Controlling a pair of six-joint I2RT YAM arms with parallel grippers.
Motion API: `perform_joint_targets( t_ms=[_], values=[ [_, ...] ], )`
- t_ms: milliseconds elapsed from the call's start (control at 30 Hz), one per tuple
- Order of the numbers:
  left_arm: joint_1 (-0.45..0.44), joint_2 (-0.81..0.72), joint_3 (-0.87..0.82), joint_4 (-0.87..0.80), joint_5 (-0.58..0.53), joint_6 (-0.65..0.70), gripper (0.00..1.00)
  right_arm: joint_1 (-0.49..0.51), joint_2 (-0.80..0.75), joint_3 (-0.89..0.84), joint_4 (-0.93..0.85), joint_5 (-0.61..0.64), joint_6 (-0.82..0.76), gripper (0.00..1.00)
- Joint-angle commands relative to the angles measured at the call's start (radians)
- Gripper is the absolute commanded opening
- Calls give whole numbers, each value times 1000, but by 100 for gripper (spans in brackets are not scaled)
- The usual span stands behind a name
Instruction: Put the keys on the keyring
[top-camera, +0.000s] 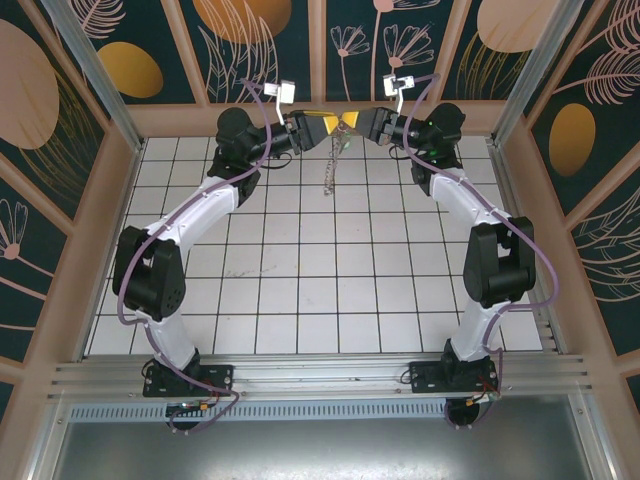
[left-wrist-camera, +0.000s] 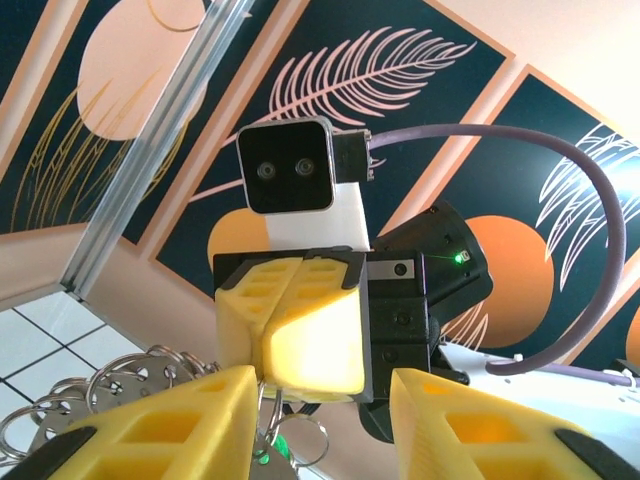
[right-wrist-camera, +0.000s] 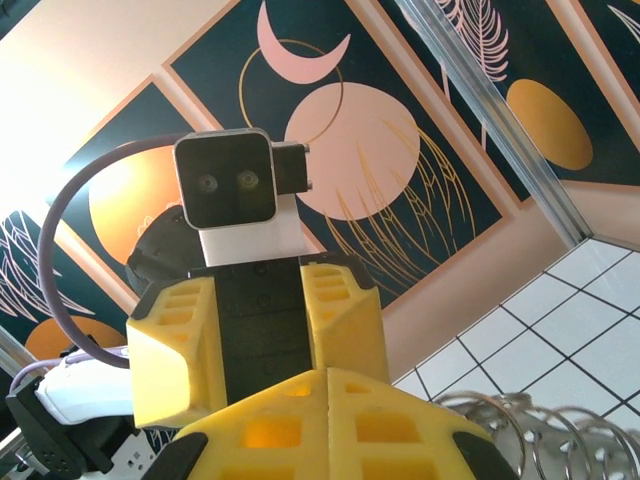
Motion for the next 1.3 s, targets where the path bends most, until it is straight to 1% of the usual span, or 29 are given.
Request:
perform_joint_targets(
  t_ms=[0,300,633,900,1067,1167,1267],
  values=[
    [3,20,-10,85,34,-39,40,9,-58,-9,80,11,11,0],
    [2,33,-35,173,55,-100,40,16,-51,-6,86,16,16,0],
    [-3,47,-24,214,59,-131,40,25,-37,1,83,17,16,0],
    [-8,57,-21,228,60,-143,30,27,-34,2,77,19,12,0],
    [-9,60,-28,228,53,-142,28,31,-32,2,78,20,13,0],
    [-9,61,-31,231,47,-144,24,32,-31,2,74,19,11,0],
    [-10,62,-32,236,47,-147,17,33,-32,3,70,21,10,0]
  ],
)
